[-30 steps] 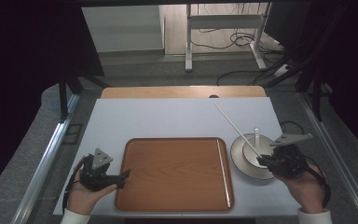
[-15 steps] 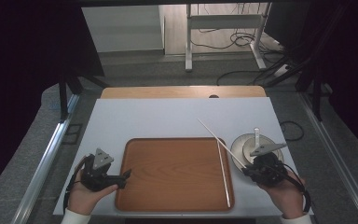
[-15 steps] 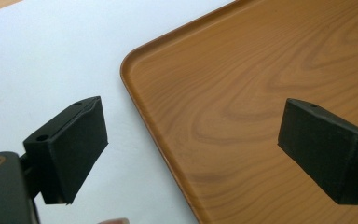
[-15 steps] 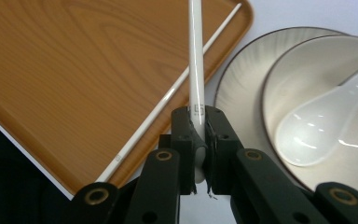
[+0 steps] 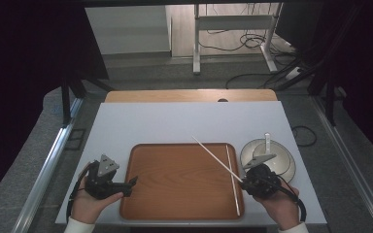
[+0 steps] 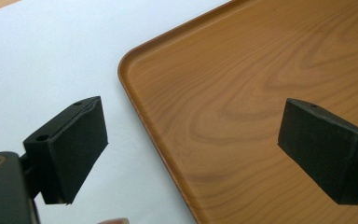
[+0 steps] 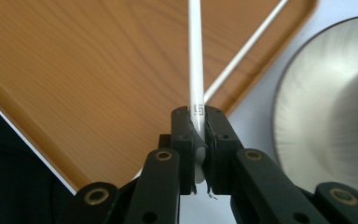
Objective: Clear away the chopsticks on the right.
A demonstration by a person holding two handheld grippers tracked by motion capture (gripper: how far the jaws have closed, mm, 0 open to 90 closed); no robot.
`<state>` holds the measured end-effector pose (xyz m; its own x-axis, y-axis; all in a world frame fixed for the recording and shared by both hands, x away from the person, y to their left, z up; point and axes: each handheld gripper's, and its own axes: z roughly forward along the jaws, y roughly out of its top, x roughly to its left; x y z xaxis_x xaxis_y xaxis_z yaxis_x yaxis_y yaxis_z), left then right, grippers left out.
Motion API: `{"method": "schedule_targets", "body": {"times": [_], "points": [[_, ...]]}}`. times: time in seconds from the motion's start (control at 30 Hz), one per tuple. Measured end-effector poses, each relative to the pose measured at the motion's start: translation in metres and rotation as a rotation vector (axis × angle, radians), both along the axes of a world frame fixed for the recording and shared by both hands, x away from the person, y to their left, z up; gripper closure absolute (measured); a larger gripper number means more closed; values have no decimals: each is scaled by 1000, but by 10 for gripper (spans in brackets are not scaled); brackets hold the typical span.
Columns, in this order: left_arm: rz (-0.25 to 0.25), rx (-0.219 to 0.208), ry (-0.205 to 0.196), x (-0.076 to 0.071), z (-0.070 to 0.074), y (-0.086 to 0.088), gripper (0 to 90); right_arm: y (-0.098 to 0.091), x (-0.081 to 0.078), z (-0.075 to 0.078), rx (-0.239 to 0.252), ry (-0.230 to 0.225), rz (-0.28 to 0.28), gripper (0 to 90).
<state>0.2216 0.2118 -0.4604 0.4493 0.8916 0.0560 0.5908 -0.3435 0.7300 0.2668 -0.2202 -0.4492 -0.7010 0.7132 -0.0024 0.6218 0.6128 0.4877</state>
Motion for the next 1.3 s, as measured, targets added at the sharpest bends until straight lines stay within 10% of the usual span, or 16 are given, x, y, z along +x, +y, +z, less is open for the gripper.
{"method": "schedule_targets", "body": {"times": [1.3], "points": [[-10, 8, 5, 0, -2, -2, 77, 44, -8, -39, -151, 102, 66, 827]]}}
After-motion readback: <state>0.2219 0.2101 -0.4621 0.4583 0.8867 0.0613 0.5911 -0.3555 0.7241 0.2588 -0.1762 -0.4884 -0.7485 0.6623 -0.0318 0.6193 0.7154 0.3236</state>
